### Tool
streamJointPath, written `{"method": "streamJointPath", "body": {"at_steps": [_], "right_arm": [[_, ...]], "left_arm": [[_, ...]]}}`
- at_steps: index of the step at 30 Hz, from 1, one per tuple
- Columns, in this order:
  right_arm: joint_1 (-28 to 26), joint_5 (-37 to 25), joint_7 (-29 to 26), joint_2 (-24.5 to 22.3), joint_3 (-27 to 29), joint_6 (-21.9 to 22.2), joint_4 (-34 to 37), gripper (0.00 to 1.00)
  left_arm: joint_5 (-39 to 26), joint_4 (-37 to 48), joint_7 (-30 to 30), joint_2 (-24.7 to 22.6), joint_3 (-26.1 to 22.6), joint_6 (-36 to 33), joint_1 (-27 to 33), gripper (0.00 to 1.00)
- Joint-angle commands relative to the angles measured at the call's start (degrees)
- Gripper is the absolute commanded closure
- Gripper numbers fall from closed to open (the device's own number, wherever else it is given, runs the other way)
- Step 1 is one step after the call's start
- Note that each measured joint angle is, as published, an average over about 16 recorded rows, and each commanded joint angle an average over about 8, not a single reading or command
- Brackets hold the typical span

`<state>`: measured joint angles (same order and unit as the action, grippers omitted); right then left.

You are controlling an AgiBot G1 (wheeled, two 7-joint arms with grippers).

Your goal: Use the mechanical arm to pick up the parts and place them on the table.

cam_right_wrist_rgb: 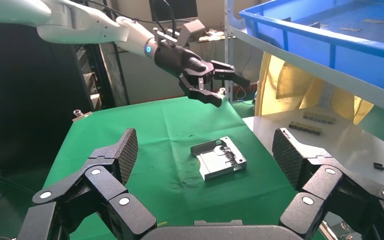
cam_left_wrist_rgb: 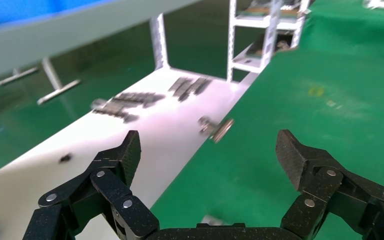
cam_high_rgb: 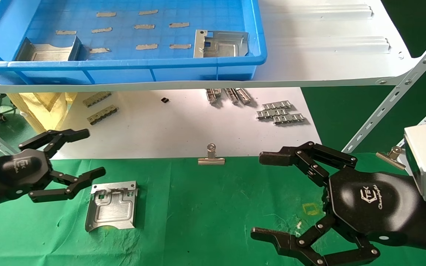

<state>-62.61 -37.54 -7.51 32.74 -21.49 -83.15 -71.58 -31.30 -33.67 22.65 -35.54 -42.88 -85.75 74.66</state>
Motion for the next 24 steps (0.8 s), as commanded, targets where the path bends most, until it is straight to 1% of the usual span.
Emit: {"method": "streamJointPath", "body": {"at_steps": [1,24], "right_arm": [[0.0,0.0,0.0,0.0,0.0,0.0,0.0,0.00],[0.0,0.0,0.0,0.0,0.0,0.0,0.0,0.00]], "left_arm": [[-0.4,-1.5,-1.2,0.0,1.0,0.0,-0.5,0.00],[-5.0,-18.9,-15.8,0.2,12.7,0.0,-6.2,0.00]]}}
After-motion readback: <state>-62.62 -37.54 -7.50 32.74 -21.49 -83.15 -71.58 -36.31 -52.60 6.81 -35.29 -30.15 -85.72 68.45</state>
